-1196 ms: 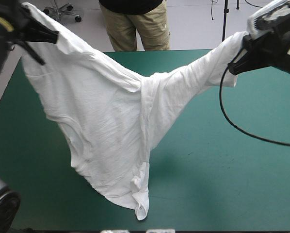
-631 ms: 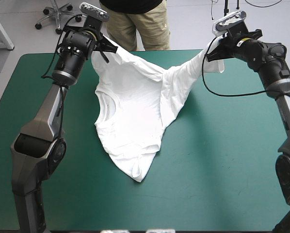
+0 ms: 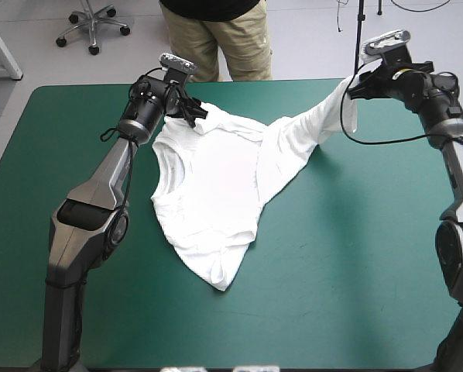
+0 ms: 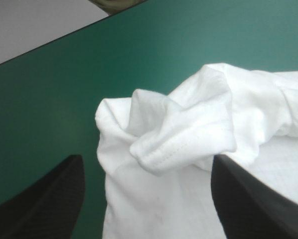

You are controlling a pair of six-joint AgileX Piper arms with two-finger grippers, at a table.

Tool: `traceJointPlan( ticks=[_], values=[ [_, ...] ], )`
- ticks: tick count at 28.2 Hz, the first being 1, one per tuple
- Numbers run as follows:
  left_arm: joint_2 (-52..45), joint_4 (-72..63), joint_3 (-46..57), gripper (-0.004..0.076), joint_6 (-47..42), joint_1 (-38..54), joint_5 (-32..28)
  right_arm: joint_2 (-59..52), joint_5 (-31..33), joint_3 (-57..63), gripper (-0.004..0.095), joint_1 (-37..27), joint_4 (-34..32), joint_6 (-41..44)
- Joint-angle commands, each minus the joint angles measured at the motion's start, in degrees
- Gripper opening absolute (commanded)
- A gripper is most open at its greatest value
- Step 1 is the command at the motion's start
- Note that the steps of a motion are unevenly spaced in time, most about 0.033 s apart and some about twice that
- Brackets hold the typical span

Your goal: Fold the cloth

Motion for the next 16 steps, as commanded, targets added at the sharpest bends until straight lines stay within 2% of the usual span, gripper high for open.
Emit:
traceJointPlan(
  ticks=[1, 7, 14, 16],
  values=[
    [-6.95, 1.18, -2.08, 0.0495, 0.09, 0.05, -0.51, -5.82, -4.30, -3.54, 0.0537, -2.61, 0.16, 1.33],
    [-12.11, -0.06, -2.23, 0.0493, 1.62, 0.05, 2.95, -8.93, -1.17, -4.49, 0.0536, -5.04, 0.52, 3.21],
    [-12.40, -0.55, -2.23, 0.0493, 1.62, 0.05, 7.75, -6.64, 10.95, -4.02, 0.0537, -5.04, -0.99, 2.51],
    [-12.40, -2.01, -2.23, 0.0493, 2.56, 0.05, 9.25, -6.22, 16.80, -4.02, 0.0537, -5.04, -1.63, 3.53]
  ],
)
